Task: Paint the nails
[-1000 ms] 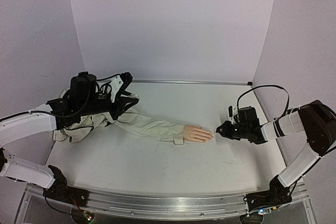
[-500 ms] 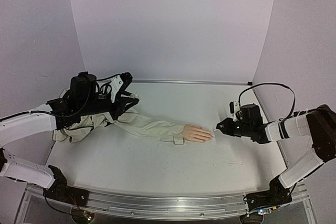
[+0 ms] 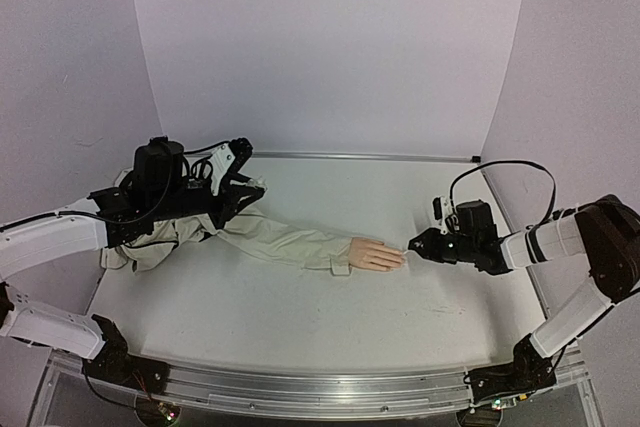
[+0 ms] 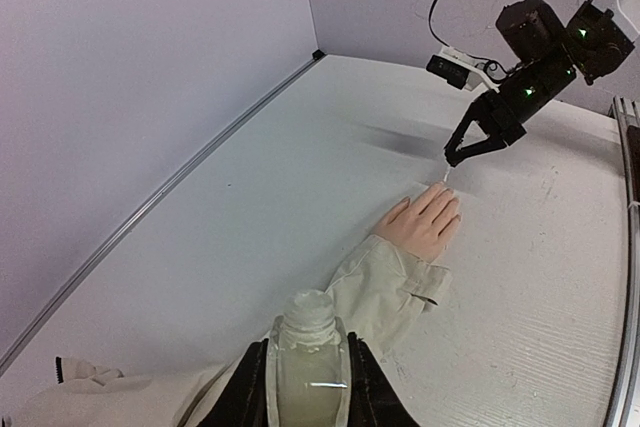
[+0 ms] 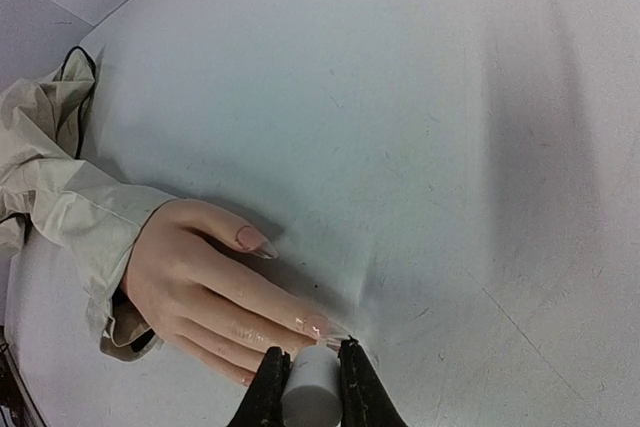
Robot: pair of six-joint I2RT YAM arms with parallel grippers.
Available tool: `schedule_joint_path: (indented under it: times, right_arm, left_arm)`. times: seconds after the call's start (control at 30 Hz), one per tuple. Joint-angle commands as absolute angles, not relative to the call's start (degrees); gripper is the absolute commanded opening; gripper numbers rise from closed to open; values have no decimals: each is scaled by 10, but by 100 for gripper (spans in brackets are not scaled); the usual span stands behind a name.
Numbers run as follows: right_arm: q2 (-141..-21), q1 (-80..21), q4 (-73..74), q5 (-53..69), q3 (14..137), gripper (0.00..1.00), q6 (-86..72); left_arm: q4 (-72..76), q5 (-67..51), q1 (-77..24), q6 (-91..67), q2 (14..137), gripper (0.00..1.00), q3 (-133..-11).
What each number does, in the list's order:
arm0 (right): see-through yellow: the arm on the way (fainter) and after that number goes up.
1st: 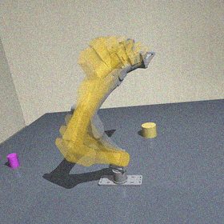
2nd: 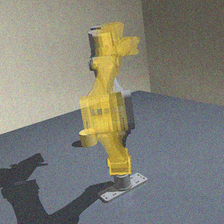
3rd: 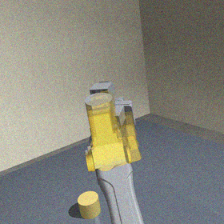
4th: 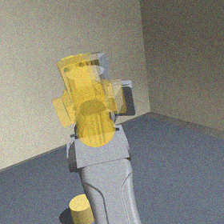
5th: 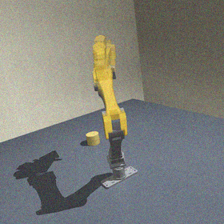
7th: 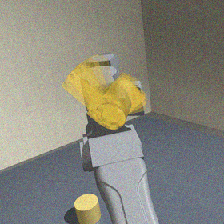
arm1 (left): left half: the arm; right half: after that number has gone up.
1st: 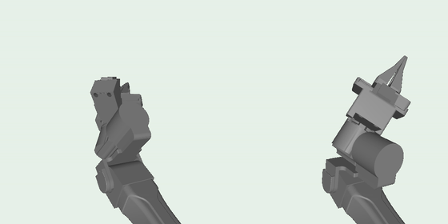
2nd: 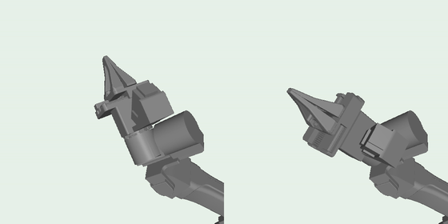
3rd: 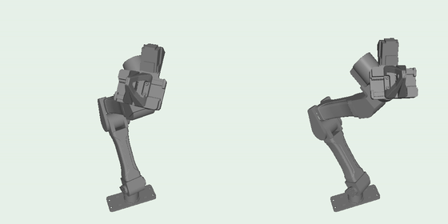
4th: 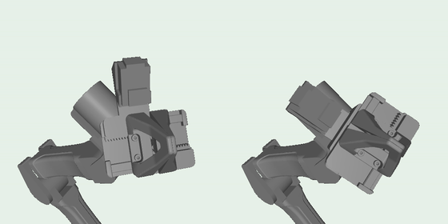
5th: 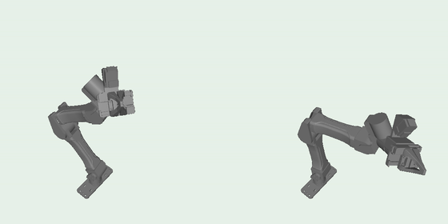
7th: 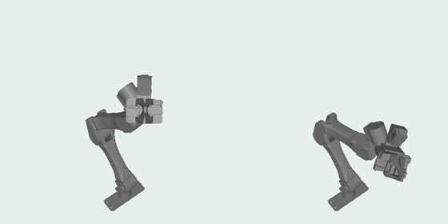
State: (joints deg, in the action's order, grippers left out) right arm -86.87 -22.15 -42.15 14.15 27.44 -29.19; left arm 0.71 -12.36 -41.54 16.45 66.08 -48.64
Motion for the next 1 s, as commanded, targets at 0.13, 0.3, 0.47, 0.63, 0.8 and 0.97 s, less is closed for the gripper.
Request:
schedule_joint_path:
  times: [0.13, 0.3, 0.47, 0.63, 0.8, 0.97]
  right_arm:
    - [-878, -220, -453, 156, 290, 0, -293]
    - [-881, -220, -460, 153, 289, 0, -295]
    - [-886, -220, -462, 155, 291, 0, -295]
    - [-887, -221, -465, 154, 292, 0, -296]
    - [-897, -221, -464, 157, 296, 0, -297]
    - [-896, -221, -465, 154, 293, 0, -299]
  left_arm:
    - [47, -131, -412, 159, 657, 0, -511]
    - [47, -130, -412, 159, 657, 0, -511]
    - [47, -131, -412, 158, 657, 0, -511]
    - [47, -131, -412, 159, 657, 0, -511]
    - [47, -131, -412, 159, 656, 0, -510]
    - [47, -131, -412, 160, 656, 0, -510]
